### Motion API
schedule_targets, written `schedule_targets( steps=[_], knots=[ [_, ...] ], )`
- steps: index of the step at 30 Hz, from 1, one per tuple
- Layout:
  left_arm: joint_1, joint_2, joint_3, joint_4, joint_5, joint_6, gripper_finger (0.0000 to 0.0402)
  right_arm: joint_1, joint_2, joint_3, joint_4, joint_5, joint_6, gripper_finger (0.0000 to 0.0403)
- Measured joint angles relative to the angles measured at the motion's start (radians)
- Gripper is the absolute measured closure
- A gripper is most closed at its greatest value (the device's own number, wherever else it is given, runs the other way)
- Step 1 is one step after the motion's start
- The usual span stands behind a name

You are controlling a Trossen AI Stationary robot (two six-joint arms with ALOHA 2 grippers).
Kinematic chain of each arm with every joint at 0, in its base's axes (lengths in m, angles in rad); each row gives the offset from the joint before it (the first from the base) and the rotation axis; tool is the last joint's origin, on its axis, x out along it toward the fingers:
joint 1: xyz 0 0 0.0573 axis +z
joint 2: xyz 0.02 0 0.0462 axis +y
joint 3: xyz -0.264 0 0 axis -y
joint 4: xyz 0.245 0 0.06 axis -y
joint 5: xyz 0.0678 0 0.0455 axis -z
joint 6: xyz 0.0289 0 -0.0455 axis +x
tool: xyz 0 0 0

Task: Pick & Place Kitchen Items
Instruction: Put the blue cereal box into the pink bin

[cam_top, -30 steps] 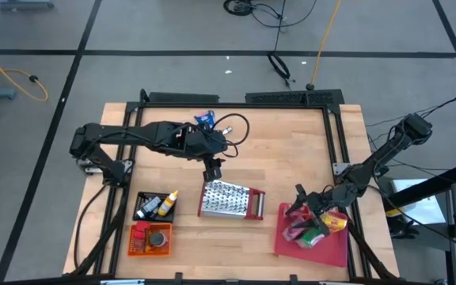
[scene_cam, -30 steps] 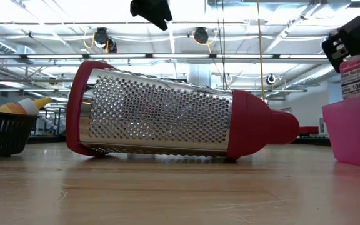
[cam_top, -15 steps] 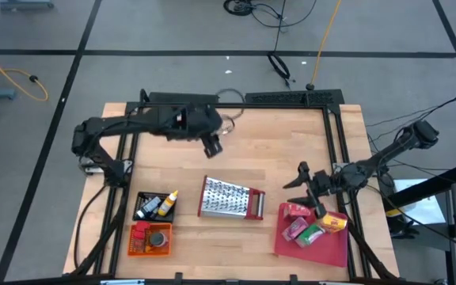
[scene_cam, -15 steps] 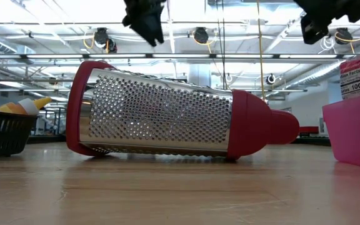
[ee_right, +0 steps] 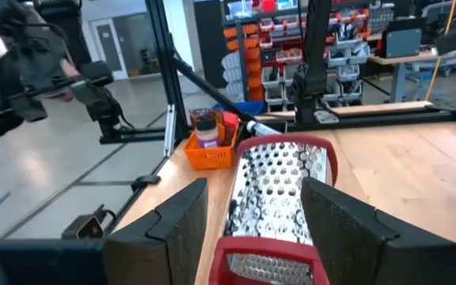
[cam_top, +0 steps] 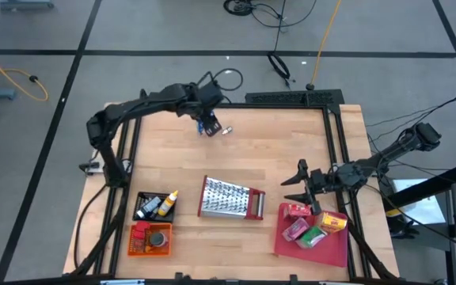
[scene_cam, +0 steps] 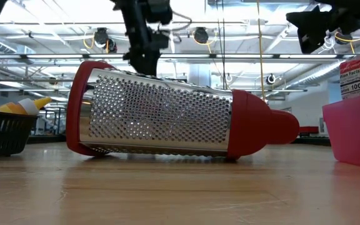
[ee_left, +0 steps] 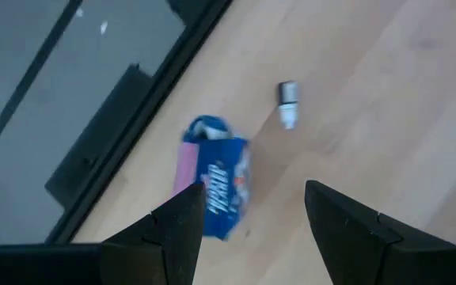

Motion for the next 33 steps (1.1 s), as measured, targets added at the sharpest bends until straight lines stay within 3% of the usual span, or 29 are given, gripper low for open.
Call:
schedule_targets(
  steps=[9,23,26,33],
  knots=[
    [0.092,0.094,-0.001,-0.04,0.021,0.046,0.018,0.0,0.002,0.0,-0.007,0.0,0.0,0.0207],
    [0.111,0.117,-0.001,-0.06,0.008,0.108,0.0179,0.0,0.002,0.0,-0.007,0.0,-0.019,0.0206],
    [0.121,0.118,-0.001,-0.059,0.057,0.113,0.0165,0.0,0.002,0.0,-0.008,0.0,-0.019,0.0206],
    [0.139,0.127,-0.001,-0.053,0.042,0.116,0.0107,0.0,0.002,0.0,-0.008,-0.001,-0.019,0.0206]
  ],
)
